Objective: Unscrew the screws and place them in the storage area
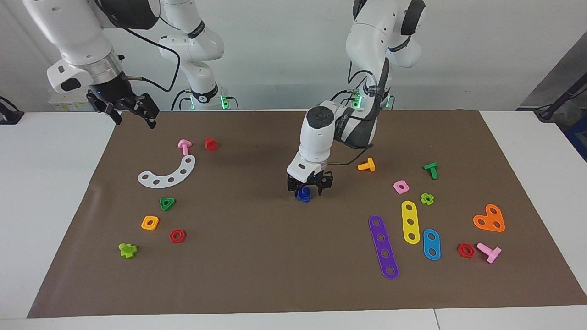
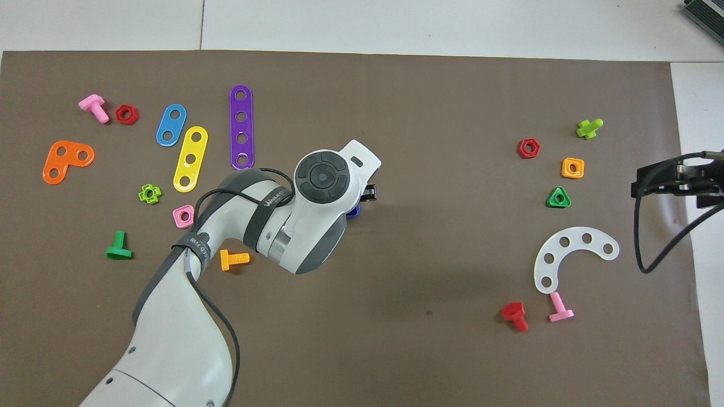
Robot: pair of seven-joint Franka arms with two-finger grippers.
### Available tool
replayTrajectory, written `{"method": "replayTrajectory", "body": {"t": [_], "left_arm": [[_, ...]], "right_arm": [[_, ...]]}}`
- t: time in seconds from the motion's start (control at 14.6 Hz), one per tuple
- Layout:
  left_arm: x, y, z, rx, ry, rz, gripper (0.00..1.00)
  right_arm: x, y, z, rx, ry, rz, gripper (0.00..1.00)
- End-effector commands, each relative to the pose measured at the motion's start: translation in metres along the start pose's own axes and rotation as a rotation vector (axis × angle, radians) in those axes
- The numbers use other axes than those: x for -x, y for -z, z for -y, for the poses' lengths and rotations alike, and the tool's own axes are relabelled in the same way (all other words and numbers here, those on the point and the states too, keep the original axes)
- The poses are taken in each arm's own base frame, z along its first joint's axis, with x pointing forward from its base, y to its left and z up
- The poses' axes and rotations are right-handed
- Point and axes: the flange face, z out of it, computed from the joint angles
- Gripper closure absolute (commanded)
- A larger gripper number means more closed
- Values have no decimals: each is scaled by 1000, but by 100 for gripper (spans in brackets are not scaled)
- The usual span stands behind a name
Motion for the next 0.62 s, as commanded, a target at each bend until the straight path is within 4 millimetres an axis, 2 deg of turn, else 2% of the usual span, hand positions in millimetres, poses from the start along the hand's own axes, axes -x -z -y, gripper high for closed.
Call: {"method": "replayTrajectory", "body": {"t": [0.0, 0.55], "left_arm": [[8, -9, -1, -1, 3, -16, 14], [21, -18, -7, -11, -15, 1, 18]], "right_arm": [[4, 2, -1, -24, 17, -3, 0], [4, 2, -1, -24, 17, -3, 0]]}}
